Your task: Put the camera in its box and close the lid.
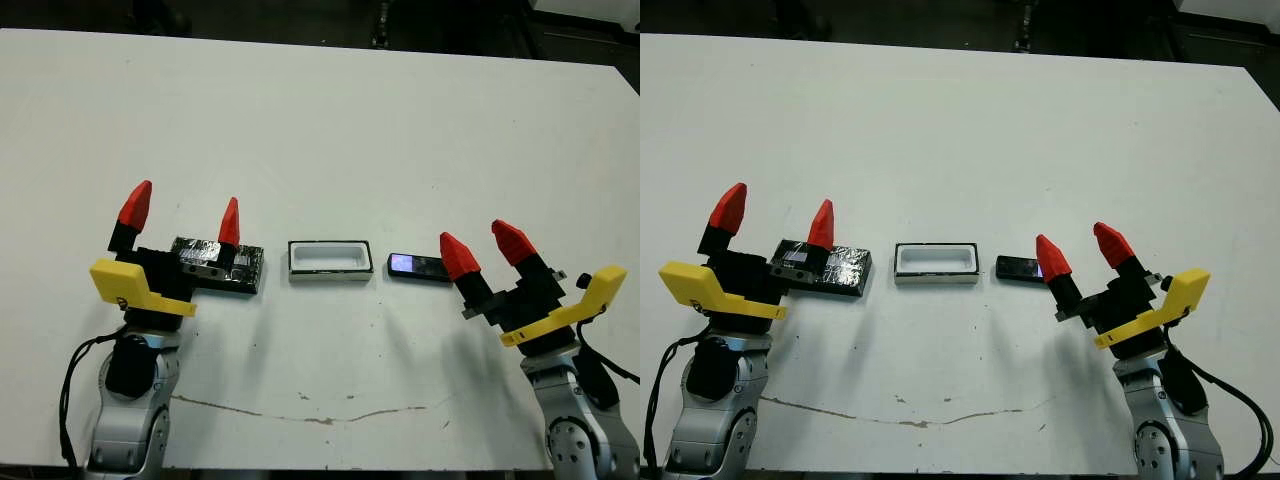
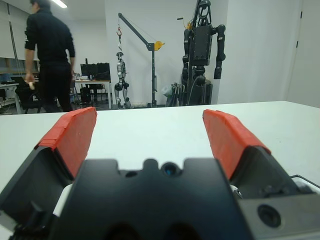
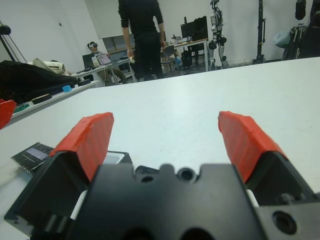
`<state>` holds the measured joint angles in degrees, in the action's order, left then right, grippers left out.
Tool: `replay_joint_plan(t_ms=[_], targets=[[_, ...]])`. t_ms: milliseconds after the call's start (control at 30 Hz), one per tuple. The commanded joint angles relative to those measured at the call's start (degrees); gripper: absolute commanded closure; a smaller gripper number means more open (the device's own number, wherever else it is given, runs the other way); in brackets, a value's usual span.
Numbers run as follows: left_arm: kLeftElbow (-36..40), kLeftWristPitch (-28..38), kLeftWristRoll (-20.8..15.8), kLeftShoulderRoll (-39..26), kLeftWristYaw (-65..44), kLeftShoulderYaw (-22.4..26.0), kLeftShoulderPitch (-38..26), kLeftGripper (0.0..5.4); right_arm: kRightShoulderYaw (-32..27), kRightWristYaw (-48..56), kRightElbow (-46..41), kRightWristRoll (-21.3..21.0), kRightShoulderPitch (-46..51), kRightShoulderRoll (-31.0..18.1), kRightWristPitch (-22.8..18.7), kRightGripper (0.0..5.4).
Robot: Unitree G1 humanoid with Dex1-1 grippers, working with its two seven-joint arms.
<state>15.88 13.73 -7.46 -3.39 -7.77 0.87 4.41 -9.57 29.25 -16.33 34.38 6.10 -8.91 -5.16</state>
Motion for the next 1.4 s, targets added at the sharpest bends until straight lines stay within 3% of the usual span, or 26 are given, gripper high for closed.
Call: replay_joint_plan(t_ms=[33,467,567,800,933,1067,1300,1400], targets=[[-0.3,-0.1,0.4,-0.2,-0.1,0.0,0.4,0.01,-0.1,0.1,0.1,0.1,0.3,-0.7,-0.6,0.00],[-0.6,0.1,0.9,0.3,-0.1,-0.4,0.5,0.01,-0.6,1.1,0.8,-0.2,-0.4,-2.1,-0.2,0.00],[-0.4,0.0,0.9,0.3,-0.1,-0.3,0.5,0.01,-1.6,3.5,2.6,-3.0,-3.3,-5.0,2.7,0.00],[-0.7,0.6,1.2,0.3,-0.2,0.0,0.8,0.01,-2.1,11.2,8.8,-8.3,-14.5,-17.6,1.8,0.00],[-0.5,0.3,1.2,0.4,0.0,-0.1,0.9,0.01,-0.2,15.7,12.6,-10.9,-21.4,-24.0,-0.8,0.00],[-0.4,0.0,1.0,0.6,0.0,-0.2,1.0,0.01,3.6,24.7,19.7,-13.2,-28.5,-28.2,0.9,0.00],[-0.4,0.0,1.0,0.7,-0.1,-0.1,1.2,0.01,11.4,35.1,26.8,-18.5,-36.2,-30.5,0.7,0.00],[-0.2,-0.2,1.2,0.8,0.1,-0.1,1.3,0.01,14.5,37.2,27.9,-22.1,-37.7,-30.6,3.7,0.00]])
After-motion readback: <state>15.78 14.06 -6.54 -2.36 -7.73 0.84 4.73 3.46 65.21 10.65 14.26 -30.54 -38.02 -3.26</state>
